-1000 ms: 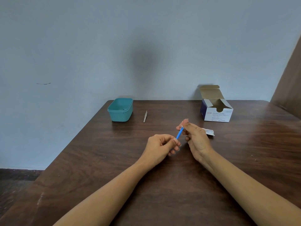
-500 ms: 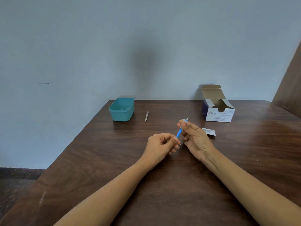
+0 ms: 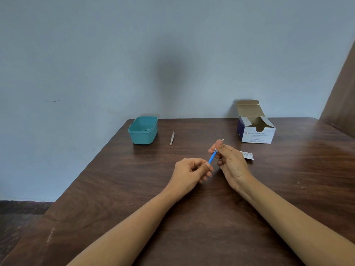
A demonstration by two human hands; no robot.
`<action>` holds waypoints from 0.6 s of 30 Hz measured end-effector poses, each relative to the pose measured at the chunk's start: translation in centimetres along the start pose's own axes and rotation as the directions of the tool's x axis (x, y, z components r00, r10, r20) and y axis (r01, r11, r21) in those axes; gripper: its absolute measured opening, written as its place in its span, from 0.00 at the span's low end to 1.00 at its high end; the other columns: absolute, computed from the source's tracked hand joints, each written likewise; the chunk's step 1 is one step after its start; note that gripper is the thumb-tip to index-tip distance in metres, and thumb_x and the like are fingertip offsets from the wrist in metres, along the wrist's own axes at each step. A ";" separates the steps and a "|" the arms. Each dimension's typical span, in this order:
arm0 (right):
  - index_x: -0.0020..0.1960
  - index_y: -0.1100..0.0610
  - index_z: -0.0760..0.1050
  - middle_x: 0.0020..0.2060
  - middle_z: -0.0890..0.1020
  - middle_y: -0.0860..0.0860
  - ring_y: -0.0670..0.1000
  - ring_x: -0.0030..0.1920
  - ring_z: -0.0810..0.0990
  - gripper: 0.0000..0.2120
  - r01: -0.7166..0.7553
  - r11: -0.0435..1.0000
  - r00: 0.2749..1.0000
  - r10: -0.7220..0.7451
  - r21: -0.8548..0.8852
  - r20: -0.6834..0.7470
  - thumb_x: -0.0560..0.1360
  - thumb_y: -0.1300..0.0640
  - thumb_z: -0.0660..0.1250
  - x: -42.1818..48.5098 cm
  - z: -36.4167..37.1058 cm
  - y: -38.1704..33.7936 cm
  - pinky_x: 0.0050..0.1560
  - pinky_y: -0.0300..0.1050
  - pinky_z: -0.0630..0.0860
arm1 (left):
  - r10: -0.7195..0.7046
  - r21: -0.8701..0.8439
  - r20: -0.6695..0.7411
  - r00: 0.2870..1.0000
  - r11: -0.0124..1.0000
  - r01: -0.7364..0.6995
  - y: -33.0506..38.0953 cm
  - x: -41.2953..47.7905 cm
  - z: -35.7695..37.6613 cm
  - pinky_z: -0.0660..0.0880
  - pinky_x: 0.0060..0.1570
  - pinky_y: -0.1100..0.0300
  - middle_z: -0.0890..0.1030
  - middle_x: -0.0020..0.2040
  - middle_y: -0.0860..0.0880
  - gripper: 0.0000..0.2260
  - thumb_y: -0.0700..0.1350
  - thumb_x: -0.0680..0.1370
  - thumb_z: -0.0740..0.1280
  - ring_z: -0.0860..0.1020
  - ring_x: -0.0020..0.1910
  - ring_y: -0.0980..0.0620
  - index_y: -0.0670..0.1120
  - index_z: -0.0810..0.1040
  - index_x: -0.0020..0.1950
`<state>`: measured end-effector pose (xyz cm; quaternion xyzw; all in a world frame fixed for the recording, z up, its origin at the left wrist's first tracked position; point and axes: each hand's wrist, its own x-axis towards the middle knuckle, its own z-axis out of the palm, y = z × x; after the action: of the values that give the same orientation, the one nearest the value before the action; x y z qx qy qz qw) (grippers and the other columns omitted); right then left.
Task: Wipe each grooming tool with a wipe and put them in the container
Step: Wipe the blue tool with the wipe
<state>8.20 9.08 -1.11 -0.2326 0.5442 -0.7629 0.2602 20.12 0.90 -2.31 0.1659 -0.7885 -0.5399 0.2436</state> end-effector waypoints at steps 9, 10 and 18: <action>0.45 0.53 0.84 0.45 0.86 0.46 0.47 0.47 0.73 0.13 -0.067 0.997 0.993 0.063 0.033 0.096 0.69 0.47 0.68 0.3 -0.3 -0.5 0.46 0.41 0.67 | 0.022 -0.007 -0.072 0.997 1.000 -0.023 0.0 0.0 -0.1 0.77 0.38 0.67 0.84 0.39 0.50 0.07 0.43 0.79 0.65 0.79 0.35 0.59 0.47 0.83 0.47; 0.47 0.54 0.83 0.45 0.85 0.46 0.45 0.45 0.73 0.13 -0.069 0.997 0.991 0.064 0.040 0.118 0.69 0.47 0.67 0.3 -0.3 -0.6 0.44 0.39 0.67 | 0.020 -0.013 -0.087 0.996 1.000 -0.021 -0.1 0.0 -0.1 0.77 0.38 0.66 0.84 0.39 0.50 0.07 0.43 0.79 0.65 0.79 0.35 0.60 0.47 0.83 0.46; 0.54 0.57 0.81 0.49 0.84 0.47 0.41 0.38 0.75 0.10 -0.064 0.996 0.982 0.052 0.061 0.183 0.78 0.58 0.63 0.4 -0.5 -0.5 0.42 0.39 0.65 | 0.023 -0.016 -0.134 0.991 1.000 -0.025 -0.2 0.0 -0.2 0.77 0.38 0.67 0.84 0.38 0.50 0.07 0.43 0.79 0.66 0.80 0.35 0.60 0.48 0.83 0.46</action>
<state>7.50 9.37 -0.75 -0.2762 0.4991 -0.7483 0.3385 20.25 0.63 -2.39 0.1901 -0.7673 -0.5316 0.3040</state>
